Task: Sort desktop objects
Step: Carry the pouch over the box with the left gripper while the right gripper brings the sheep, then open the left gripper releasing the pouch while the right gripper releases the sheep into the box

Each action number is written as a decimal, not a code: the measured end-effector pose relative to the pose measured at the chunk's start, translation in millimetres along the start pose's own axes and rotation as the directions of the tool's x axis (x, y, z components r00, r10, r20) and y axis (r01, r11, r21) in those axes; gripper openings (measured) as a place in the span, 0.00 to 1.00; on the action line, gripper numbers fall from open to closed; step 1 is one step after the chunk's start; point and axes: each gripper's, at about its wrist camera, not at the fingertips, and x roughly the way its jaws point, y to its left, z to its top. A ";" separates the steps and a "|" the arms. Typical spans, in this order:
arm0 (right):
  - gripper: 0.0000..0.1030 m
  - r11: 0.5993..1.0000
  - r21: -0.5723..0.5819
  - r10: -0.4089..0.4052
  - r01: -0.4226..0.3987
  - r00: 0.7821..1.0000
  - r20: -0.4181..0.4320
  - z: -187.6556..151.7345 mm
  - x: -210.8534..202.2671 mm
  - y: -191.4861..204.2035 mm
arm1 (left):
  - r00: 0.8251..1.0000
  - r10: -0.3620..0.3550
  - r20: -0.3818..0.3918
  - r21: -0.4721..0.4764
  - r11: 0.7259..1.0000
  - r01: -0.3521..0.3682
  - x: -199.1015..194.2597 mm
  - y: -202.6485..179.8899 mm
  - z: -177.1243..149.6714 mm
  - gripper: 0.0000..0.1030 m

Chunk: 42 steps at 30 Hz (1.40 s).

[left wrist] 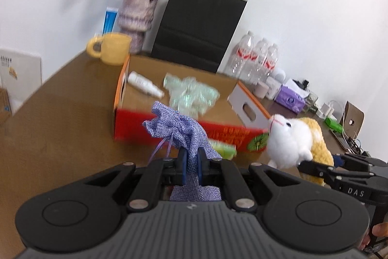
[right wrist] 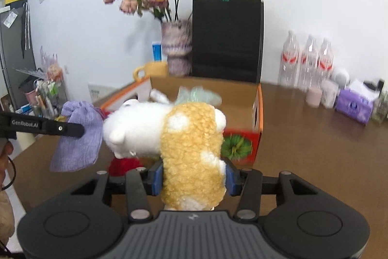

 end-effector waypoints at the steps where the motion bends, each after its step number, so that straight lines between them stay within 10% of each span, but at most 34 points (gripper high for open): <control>1: 0.45 1.000 -0.003 -0.007 0.007 1.000 0.015 6.0 1.7 -0.7 | 1.000 -0.001 0.013 0.009 1.000 0.001 -0.1 -1.6 4.8 0.08; 15: 0.45 0.998 -0.015 -0.056 0.057 0.995 0.083 80.8 60.0 -12.1 | 0.995 0.010 0.095 0.017 1.000 -0.012 47.3 -7.7 77.2 0.08; 37: 0.46 0.983 0.032 -0.174 0.179 0.977 -0.123 105.7 232.1 -55.5 | 0.981 0.102 -0.164 -0.065 0.991 -0.114 203.6 42.6 120.1 0.10; 42: 0.47 0.984 0.058 -0.158 0.171 0.969 -0.189 97.3 249.0 -64.2 | 0.972 0.127 -0.200 -0.110 0.982 -0.151 215.7 54.2 111.3 0.25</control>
